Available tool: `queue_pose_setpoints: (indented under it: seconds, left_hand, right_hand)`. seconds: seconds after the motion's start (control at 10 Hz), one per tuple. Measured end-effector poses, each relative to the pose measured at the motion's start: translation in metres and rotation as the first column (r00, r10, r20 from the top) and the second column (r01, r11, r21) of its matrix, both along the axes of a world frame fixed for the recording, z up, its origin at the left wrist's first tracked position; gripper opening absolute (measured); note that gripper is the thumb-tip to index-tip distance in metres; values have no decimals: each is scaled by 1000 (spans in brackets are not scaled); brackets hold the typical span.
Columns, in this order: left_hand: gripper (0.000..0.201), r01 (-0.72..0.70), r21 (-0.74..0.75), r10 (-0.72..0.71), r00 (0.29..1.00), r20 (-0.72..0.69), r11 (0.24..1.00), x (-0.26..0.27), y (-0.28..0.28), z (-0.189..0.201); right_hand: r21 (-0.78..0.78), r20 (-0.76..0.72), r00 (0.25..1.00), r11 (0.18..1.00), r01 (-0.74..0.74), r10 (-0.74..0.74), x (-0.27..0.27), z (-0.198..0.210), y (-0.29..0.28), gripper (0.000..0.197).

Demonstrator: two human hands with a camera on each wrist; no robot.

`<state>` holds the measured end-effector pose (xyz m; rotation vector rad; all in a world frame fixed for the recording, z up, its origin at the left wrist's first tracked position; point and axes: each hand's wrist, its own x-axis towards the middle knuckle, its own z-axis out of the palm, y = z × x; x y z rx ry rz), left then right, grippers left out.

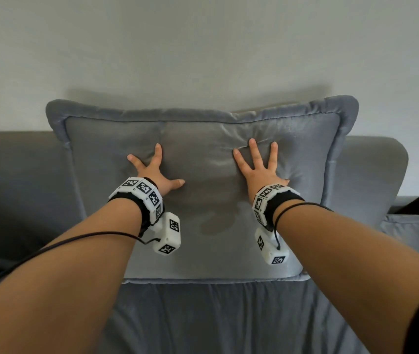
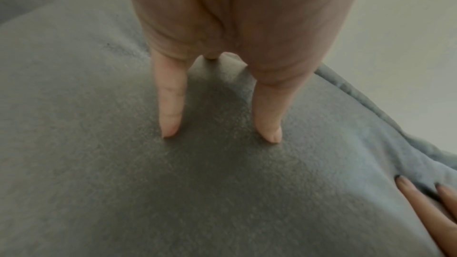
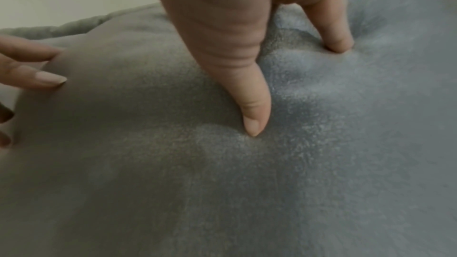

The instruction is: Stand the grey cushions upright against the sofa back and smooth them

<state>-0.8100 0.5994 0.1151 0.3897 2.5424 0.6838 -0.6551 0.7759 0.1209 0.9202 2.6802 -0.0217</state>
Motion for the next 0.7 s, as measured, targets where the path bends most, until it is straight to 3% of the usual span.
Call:
queue_pose_setpoints:
  seconds: [0.3, 0.5, 0.7]
  left_hand:
    - [101, 86, -60, -88, 996, -28, 994, 9, -25, 17]
    - [89, 34, 50, -31, 998, -48, 998, 38, -42, 23]
    - [89, 43, 137, -34, 997, -66, 990, 87, -30, 56]
  right_hand:
    - [-41, -3, 999, 998, -47, 47, 19, 11, -2, 116]
    - [-76, -100, 995, 997, -19, 12, 40, 23, -15, 104]
    - [-66, -181, 983, 997, 29, -41, 84, 51, -21, 101]
